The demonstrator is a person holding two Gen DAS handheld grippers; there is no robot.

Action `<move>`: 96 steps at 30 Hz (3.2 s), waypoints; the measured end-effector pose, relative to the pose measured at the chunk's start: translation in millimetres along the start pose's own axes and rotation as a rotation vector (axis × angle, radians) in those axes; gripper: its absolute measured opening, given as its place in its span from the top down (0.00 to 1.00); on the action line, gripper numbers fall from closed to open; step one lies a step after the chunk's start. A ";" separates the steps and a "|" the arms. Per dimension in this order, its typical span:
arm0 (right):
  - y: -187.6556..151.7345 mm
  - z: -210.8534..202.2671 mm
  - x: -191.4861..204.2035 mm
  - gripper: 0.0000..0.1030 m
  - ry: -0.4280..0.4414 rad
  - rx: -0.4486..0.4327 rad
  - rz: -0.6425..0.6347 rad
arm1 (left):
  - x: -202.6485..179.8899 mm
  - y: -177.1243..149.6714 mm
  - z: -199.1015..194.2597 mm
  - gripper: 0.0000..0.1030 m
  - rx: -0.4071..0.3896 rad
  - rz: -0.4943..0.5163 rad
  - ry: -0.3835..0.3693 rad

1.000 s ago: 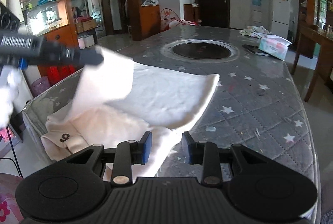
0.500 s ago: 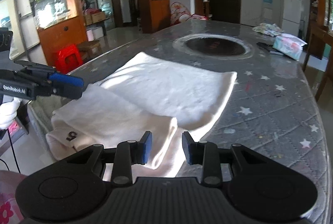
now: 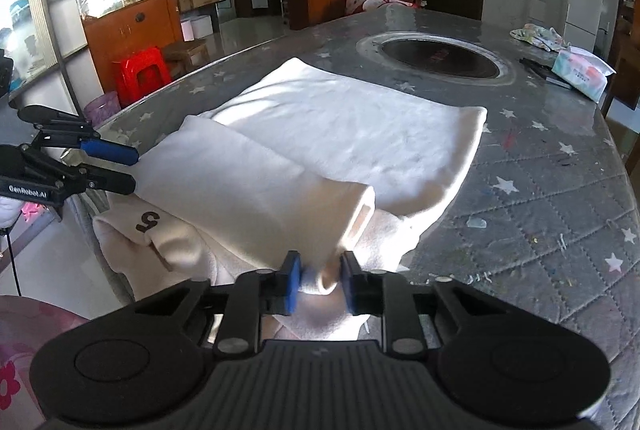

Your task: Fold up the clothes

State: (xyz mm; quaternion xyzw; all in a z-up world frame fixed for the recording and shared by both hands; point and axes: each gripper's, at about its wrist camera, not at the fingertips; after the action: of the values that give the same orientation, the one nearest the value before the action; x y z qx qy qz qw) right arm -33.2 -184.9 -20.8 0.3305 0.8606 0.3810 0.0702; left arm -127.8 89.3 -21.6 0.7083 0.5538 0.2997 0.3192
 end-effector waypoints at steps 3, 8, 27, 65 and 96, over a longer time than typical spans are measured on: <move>2.8 -1.6 1.6 0.91 -0.007 -0.001 -0.004 | 0.2 -3.1 2.9 0.78 0.000 0.030 0.004; 10.0 -17.5 9.4 0.93 0.015 -0.024 -0.016 | 7.8 -1.5 -5.7 0.95 -0.029 0.004 -0.001; 29.7 -9.6 0.2 0.85 0.004 -0.082 -0.046 | 36.7 48.2 25.5 0.92 -0.038 -0.104 -0.016; 21.7 28.4 -14.1 0.74 0.037 -0.021 0.002 | 102.6 90.5 139.8 0.90 0.070 -0.273 0.094; 4.9 -3.0 14.3 0.75 -0.082 -0.050 -0.195 | -24.4 11.9 -30.1 0.59 -0.040 0.316 -0.027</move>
State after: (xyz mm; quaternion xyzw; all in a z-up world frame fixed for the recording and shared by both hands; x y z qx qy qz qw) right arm -42.8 -175.4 -13.4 0.2584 0.8754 0.3798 0.1503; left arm -149.2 66.9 4.5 0.7839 0.4252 0.3477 0.2896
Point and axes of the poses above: each gripper's, at about its wrist camera, not at the fingertips, and z roughly the way its jaws point, x to its left, y to its top, and after that the axes turned 6 degrees about y, right-handed
